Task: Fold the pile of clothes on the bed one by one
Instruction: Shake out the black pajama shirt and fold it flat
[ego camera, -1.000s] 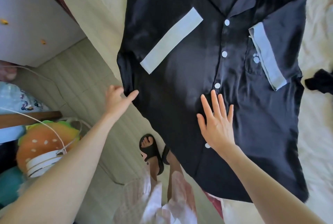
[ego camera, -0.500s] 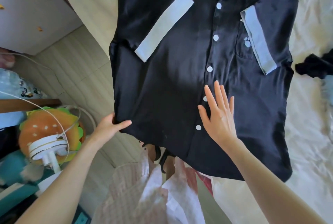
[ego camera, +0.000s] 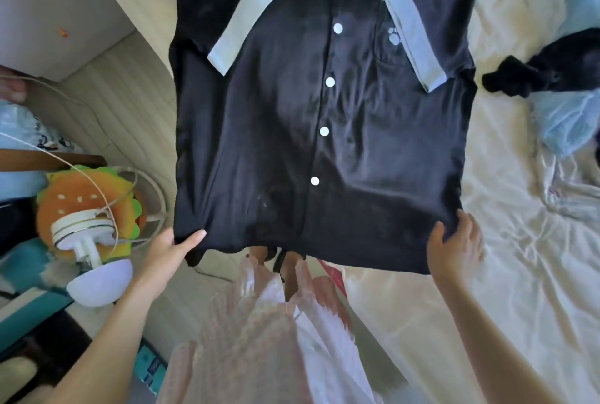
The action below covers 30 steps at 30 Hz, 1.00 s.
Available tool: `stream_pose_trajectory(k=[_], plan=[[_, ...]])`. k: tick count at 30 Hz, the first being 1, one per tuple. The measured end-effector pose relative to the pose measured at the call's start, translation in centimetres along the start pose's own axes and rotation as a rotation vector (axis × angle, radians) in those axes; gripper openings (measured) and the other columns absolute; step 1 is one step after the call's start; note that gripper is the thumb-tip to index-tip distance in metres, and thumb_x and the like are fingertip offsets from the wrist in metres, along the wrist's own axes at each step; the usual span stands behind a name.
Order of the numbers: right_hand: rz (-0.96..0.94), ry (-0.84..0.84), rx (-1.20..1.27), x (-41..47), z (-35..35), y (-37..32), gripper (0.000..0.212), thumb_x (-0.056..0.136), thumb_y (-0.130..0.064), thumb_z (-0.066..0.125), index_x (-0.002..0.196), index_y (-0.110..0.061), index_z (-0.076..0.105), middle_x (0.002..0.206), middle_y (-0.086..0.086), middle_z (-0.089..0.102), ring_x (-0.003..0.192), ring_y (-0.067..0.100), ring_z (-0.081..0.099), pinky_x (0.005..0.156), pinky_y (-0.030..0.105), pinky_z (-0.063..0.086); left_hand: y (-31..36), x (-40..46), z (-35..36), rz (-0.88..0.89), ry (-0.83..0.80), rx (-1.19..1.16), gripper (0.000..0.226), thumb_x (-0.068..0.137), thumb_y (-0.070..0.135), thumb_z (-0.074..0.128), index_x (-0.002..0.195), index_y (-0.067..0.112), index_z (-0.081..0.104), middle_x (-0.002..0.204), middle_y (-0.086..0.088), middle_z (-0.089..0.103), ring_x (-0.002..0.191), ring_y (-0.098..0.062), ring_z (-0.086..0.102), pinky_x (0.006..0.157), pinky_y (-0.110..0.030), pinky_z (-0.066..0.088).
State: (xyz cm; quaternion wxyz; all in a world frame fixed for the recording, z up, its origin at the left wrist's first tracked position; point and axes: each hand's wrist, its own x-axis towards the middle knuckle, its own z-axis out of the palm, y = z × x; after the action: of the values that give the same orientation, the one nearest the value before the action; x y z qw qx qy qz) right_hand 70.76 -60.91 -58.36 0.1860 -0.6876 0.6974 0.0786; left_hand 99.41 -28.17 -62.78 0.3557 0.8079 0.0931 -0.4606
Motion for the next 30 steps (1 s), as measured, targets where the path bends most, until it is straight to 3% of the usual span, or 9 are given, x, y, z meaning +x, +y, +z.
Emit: stream_pose_trajectory(k=[3,5,7,10,15,18,22,27,30], plan=[[0.229,-0.126,0.061,1.1,-0.5,3.5,0.047,0.096,-0.034,0.045,0.13,-0.002,0.046,0.133,0.023,0.047,0.126,0.037,0.041,0.098,0.041,0.035,-0.1,-1.6,0.3,-0.046,0.009,-0.13,0.025,0.088,0.016,0.065,0.112,0.012,0.062,0.11,-0.007,0.067,0.105,-0.027,0.06,0.095,-0.045,0.046],[0.307,-0.221,0.176,1.4,-0.6,5.2,0.039,0.096,-0.035,0.044,0.091,0.001,0.055,0.092,0.023,0.054,0.097,0.039,0.053,0.075,0.035,0.034,-0.1,-2.5,0.3,-0.09,-0.005,-0.237,0.025,0.089,0.014,0.063,0.113,0.012,0.062,0.111,-0.005,0.068,0.103,-0.024,0.063,0.09,-0.043,0.049],[0.367,-0.258,0.314,1.5,-1.0,5.8,0.046,0.097,-0.038,0.045,0.072,0.001,0.049,0.075,0.015,0.048,0.077,0.032,0.049,0.066,0.044,0.038,0.1,-3.3,0.4,-0.126,-0.014,-0.334,0.026,0.09,0.012,0.061,0.116,0.013,0.061,0.11,0.001,0.069,0.099,-0.018,0.065,0.08,-0.036,0.052],[0.529,-0.391,0.595,1.2,-1.5,6.2,0.036,0.093,-0.042,0.055,0.083,-0.007,0.06,0.091,0.009,0.062,0.086,0.025,0.057,0.089,0.047,0.046,0.4,-4.2,0.8,-0.152,0.038,-0.45,0.024,0.093,0.009,0.056,0.116,0.01,0.06,0.109,0.0,0.068,0.097,-0.016,0.065,0.077,-0.032,0.05],[0.709,-0.477,0.773,-0.5,-1.5,6.7,0.028,0.088,-0.017,0.065,0.112,-0.005,0.057,0.12,0.011,0.061,0.099,0.023,0.056,0.096,0.038,0.044,1.3,-4.9,1.2,-0.279,0.159,-0.634,0.03,0.096,0.009,0.051,0.126,0.005,0.052,0.123,-0.008,0.056,0.11,-0.023,0.054,0.098,-0.033,0.04],[0.757,-0.456,0.857,-1.3,-1.9,7.1,0.035,0.091,-0.013,0.06,0.124,-0.004,0.052,0.13,0.012,0.056,0.105,0.024,0.053,0.1,0.039,0.041,2.0,-5.9,1.0,-0.325,0.195,-0.666,0.03,0.095,0.011,0.054,0.124,0.007,0.053,0.118,-0.008,0.057,0.104,-0.022,0.054,0.091,-0.029,0.042],[0.863,-0.432,1.016,-2.0,-3.0,8.0,0.039,0.093,-0.009,0.057,0.13,-0.002,0.048,0.126,0.016,0.056,0.103,0.028,0.058,0.09,0.036,0.046,2.9,-7.7,0.6,-0.321,0.202,-0.692,0.021,0.094,0.013,0.056,0.115,0.015,0.053,0.105,-0.003,0.061,0.085,-0.016,0.058,0.076,-0.028,0.045],[0.978,-0.497,1.194,-2.8,-4.3,8.1,0.04,0.095,-0.01,0.052,0.133,-0.001,0.045,0.121,0.014,0.055,0.111,0.027,0.056,0.089,0.035,0.045,4.0,-9.5,0.1,-0.288,0.197,-0.723,0.024,0.097,0.014,0.051,0.121,0.013,0.052,0.115,-0.006,0.058,0.103,-0.025,0.055,0.089,-0.037,0.045],[0.954,-0.508,1.239,-2.7,-5.3,7.2,0.022,0.096,-0.012,0.051,0.117,-0.006,0.054,0.113,0.01,0.059,0.107,0.025,0.06,0.087,0.033,0.046,5.3,-10.2,-0.1,-0.258,0.226,-0.762,0.016,0.097,0.01,0.05,0.113,0.008,0.053,0.119,-0.011,0.055,0.102,-0.026,0.054,0.087,-0.038,0.046]])
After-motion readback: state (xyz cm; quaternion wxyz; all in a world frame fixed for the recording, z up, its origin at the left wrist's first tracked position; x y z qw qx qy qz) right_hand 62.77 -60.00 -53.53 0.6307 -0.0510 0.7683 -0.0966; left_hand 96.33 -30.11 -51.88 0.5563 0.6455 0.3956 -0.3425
